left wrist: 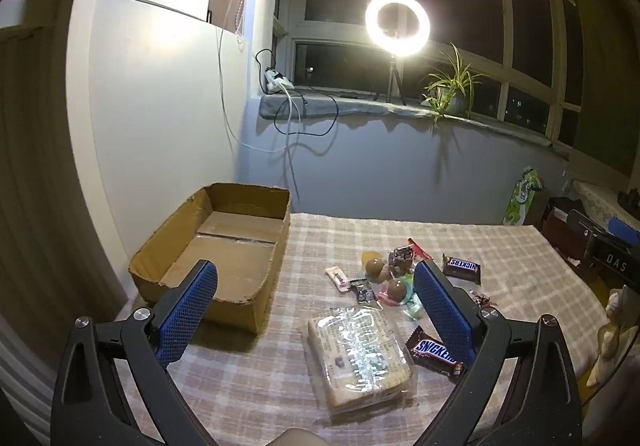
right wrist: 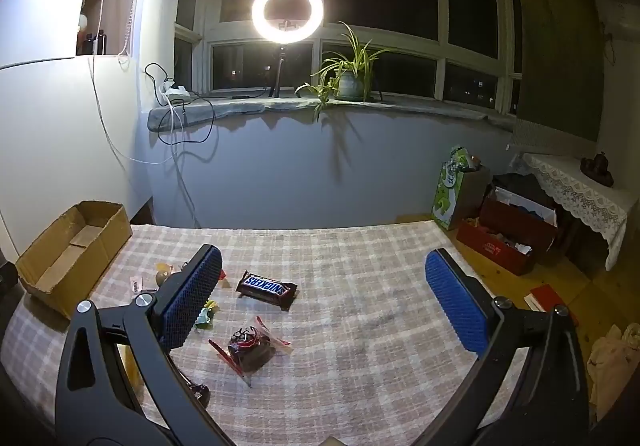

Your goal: Organize snacks

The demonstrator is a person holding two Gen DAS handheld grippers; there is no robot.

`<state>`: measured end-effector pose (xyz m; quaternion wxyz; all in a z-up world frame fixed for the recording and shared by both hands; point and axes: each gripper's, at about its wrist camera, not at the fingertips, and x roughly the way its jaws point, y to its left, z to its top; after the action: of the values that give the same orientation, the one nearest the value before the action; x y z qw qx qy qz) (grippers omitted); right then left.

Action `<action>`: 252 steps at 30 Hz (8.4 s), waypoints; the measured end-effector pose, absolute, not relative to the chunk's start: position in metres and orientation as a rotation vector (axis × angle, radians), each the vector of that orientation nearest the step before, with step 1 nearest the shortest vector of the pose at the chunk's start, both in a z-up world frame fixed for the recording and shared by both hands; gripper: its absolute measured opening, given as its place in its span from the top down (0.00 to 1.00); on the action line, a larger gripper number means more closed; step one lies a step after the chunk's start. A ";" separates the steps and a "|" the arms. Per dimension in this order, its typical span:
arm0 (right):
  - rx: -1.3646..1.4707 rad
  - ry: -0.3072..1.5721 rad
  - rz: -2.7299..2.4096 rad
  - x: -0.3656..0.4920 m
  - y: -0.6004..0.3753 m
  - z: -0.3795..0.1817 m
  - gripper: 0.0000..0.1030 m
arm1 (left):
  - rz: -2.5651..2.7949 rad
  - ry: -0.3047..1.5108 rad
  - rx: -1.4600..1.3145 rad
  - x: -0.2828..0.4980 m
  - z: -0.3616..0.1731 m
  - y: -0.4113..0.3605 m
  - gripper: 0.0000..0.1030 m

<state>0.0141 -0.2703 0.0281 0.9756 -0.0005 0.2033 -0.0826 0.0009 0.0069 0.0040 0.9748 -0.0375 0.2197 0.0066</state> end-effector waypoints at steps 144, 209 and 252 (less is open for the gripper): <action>0.142 1.193 0.773 0.128 -0.110 -0.070 0.46 | -0.296 0.834 -0.412 0.055 -0.077 0.038 0.50; -0.107 0.947 0.656 0.208 -0.061 -0.021 0.12 | -0.141 0.719 -0.296 0.106 -0.041 0.109 0.50; -0.461 0.956 0.491 0.228 -0.238 -0.113 0.22 | -0.224 0.955 -0.055 0.173 -0.113 -0.040 0.61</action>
<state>0.2278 -0.2377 -0.1130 0.8339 -0.2174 0.4514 0.2316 0.1727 -0.0405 -0.1126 0.8817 -0.0266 0.4587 -0.1073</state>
